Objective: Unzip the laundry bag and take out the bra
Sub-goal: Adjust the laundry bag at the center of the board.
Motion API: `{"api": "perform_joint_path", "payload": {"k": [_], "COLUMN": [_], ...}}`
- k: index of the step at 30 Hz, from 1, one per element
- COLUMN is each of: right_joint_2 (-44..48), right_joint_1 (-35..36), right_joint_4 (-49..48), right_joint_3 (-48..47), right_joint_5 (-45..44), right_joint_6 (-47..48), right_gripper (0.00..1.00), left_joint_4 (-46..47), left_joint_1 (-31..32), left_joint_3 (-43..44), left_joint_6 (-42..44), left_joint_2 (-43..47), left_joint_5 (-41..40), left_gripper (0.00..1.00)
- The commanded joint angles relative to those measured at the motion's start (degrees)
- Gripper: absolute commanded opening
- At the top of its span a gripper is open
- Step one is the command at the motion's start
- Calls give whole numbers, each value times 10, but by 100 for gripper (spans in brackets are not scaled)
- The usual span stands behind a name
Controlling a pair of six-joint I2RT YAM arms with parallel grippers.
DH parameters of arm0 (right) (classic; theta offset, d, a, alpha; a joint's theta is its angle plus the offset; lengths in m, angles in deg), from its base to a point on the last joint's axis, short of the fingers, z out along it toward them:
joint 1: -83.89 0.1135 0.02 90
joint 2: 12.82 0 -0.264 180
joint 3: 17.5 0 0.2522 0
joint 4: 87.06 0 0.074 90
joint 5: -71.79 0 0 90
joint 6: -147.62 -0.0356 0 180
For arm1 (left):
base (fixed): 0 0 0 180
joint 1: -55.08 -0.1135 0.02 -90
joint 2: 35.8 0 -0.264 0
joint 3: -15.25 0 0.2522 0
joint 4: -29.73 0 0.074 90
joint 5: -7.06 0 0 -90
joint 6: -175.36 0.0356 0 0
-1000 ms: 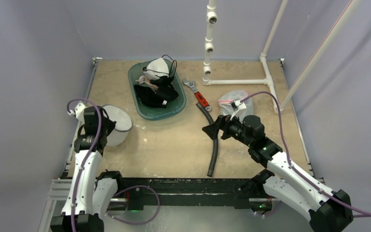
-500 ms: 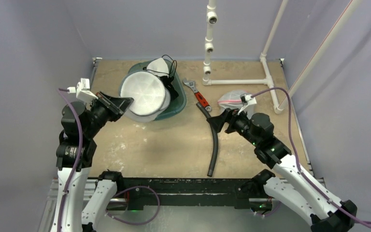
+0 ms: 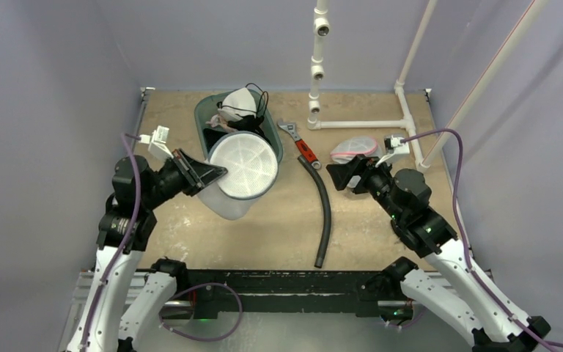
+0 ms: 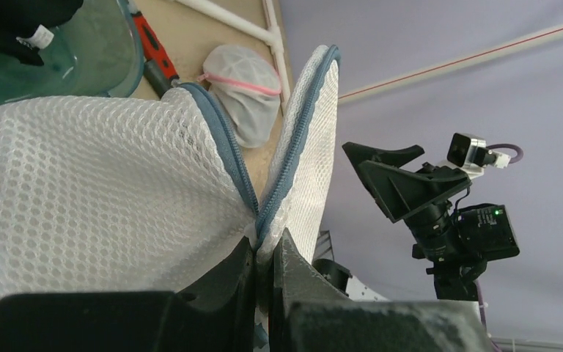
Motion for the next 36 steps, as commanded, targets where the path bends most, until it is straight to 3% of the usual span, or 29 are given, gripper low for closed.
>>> {"api": "perform_joint_path", "payload": {"k": [1,11,16,20,26,36], "right_joint_2": [9,9,36,54,59,14], "right_joint_1": [0,1,1,1,1,1], "right_joint_4": [20,18,30,38,12,-72], "right_joint_3": [-21,6,17,19,51,107], "right_joint_5": [-30,-41,-49,-47,4,80], "right_joint_6": [17,18,21,24,23,12], "right_gripper": [89,89,89,89,89,88], "left_joint_4": [21,7,74,108,122,166], "left_joint_1": [40,256,340,405,418,418], "left_joint_3": [21,155,132,48,-78,-150], "left_joint_6": [43,142,138,123,85,77], "left_joint_2": [-32,-191,-209,-187,-111,-97], "left_joint_5": [13,-165,-181,-200,-204,-233], "left_gripper": [0,0,0,0,0,0]}}
